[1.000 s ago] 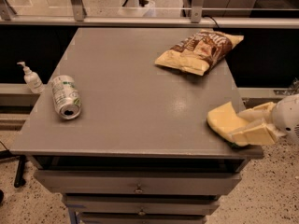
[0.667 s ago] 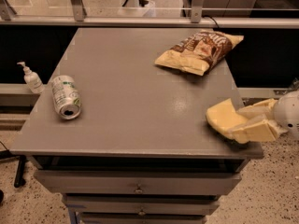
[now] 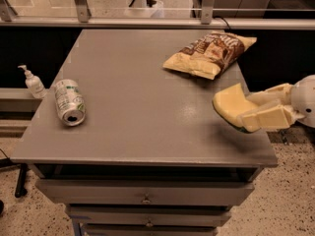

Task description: Pick sponge

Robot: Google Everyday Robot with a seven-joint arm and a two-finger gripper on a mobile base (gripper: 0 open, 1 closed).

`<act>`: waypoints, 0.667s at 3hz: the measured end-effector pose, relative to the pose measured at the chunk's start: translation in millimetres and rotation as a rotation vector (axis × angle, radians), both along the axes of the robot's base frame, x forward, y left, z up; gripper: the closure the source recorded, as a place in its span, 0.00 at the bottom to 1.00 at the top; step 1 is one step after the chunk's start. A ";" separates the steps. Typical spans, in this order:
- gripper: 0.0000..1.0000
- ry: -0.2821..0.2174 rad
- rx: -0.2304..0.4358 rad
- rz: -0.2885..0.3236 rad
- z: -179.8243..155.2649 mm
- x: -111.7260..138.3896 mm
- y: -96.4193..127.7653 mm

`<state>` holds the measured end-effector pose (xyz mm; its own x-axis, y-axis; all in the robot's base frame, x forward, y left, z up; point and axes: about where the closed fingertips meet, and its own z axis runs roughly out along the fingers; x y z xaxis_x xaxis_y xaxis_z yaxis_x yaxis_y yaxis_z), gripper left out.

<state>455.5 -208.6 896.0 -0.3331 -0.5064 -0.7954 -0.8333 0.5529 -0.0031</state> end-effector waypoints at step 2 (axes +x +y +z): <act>1.00 -0.061 0.095 -0.001 39.0 17.3 5.5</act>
Offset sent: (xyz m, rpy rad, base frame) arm 0.0131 0.0034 0.0269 0.0704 -0.0421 -0.0003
